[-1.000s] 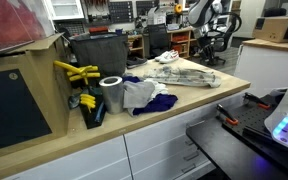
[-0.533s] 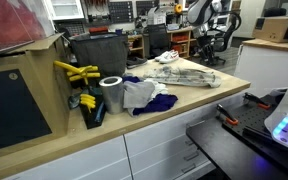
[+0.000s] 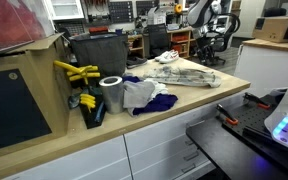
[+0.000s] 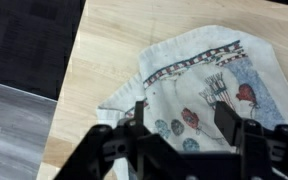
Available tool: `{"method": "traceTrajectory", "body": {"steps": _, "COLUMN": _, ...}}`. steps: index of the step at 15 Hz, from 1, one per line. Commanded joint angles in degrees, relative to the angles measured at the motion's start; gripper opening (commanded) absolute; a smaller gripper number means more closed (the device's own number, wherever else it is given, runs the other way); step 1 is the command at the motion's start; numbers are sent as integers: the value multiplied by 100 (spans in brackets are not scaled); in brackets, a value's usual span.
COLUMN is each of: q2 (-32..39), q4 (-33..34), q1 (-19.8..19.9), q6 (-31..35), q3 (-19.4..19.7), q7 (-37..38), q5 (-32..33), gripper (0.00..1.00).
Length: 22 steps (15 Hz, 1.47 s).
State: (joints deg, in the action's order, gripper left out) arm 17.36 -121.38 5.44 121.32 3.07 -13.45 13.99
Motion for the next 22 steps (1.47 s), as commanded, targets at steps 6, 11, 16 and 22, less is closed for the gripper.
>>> {"method": "traceTrajectory", "body": {"steps": 6, "q2": 704, "q4": 791, "q1": 253, "q6": 553, "q3": 27, "q7": -652, "q5": -72, "gripper": 100}}
{"method": "traceTrajectory", "body": {"steps": 11, "q2": 1158, "q4": 1240, "q1": 376, "q6": 682, "q3": 133, "q7": -718, "q5": 34, "gripper": 100}}
{"method": "traceTrajectory", "body": {"steps": 16, "q2": 1475, "q4": 1408, "q1": 406, "q6": 774, "q3": 215, "q7": -652, "q5": 212, "gripper": 100}}
{"method": "traceTrajectory", "body": {"steps": 22, "q2": 1685, "q4": 1399, "q1": 389, "q6": 958, "q3": 385, "q7": -554, "q5": 566, "gripper": 100}}
